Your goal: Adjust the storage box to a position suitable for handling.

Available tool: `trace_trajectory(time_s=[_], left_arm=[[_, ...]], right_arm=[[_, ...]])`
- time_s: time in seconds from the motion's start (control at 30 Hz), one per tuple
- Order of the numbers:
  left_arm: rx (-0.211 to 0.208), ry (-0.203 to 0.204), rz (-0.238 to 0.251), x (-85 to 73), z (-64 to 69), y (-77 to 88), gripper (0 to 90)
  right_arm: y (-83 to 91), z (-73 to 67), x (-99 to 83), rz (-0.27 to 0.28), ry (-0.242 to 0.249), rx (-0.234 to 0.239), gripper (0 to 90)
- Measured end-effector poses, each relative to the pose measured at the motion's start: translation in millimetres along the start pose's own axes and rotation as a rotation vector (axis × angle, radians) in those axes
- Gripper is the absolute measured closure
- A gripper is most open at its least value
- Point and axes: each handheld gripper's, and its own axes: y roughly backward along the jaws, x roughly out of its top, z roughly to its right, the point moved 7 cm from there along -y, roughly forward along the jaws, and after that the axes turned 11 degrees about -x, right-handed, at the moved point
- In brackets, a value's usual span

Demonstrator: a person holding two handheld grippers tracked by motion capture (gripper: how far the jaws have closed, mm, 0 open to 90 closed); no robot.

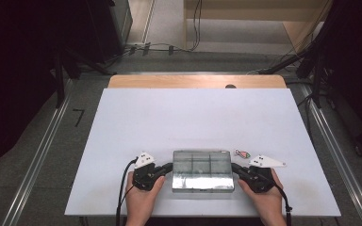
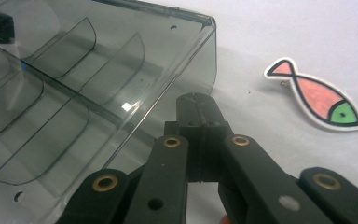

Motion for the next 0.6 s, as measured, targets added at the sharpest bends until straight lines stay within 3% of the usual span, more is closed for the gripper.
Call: trace_trajectory(time_s=[0.03, 0.07, 0.17, 0.27, 0.47, 0.6], left_arm=[[0.011, -0.007, 0.007, 1.5, -1.5, 2.6, 88.9], [0.014, -0.018, 0.02, 3.8, -2.9, 6.0, 79.0], [0.03, -0.036, 0.067, 12.0, -8.3, 19.5, 77.6], [0.014, -0.061, 0.099, 17.8, -10.4, 30.1, 72.4], [-0.058, -0.125, 0.117, 25.1, -5.7, 39.5, 53.7], [-0.094, -0.148, 0.097, 25.6, -1.0, 37.3, 28.4]], right_arm=[[1.1, 1.2, 0.7, 0.007, 0.009, -0.013, 86.4], [2.6, 2.5, 2.0, 0.014, 0.014, -0.021, 80.0], [11.1, 9.4, 8.4, 0.051, 0.041, -0.079, 75.1], [20.7, 16.2, 15.6, 0.094, 0.022, -0.093, 69.0], [37.3, 13.9, 28.9, 0.184, 0.031, -0.007, 43.9], [42.8, 4.8, 33.2, 0.189, 0.058, 0.052, 20.5]])
